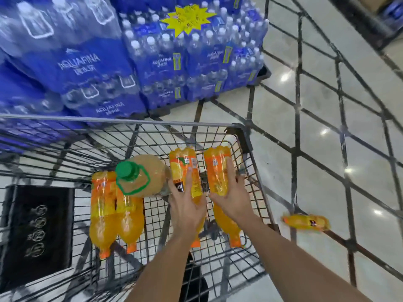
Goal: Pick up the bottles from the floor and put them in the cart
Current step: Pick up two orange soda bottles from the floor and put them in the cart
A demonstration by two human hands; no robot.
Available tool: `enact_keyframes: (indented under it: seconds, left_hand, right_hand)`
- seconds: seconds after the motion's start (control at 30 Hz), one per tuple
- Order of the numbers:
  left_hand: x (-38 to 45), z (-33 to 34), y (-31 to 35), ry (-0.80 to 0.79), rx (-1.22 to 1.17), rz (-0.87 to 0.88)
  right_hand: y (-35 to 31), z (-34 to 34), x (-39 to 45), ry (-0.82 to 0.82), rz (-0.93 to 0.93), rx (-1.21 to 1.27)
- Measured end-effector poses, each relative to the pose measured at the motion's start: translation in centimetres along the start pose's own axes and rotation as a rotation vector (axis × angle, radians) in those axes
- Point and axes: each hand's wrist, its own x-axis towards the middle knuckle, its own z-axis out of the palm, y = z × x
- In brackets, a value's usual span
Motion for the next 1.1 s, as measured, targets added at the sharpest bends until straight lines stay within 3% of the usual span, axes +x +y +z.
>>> enact_keyframes:
  seconds: [0.47, 0.63, 0.77, 0.93, 1.1]
  left_hand:
    - [3.5, 5.5, -5.6, -0.079, 0.186, 0.026]
    - [4.0, 5.0, -5.5, -0.162, 0.095, 0.037]
    - [4.2, 1.4, -2.4, -0.133, 0.089, 0.080]
    - [3.9, -5.9, 6.9, -0.017, 0.090, 0.251]
    - [1.3, -14.6, 15.9, 0.084, 0.187, 0.491]
  right_hand:
    - [3.8, 6.8, 4.4, -0.060, 0.105, 0.047]
    - [3.4, 6.5, 4.9, -0.130, 0.127, 0.013]
    - [0.0, 1.3, 5.5, -0.087, -0.032, -0.042]
    - [-6.3, -10.2, 3.8, 0.087, -0.248, -0.079]
    - [-10.1, -22.6, -2.3, 0.350, -0.257, -0.199]
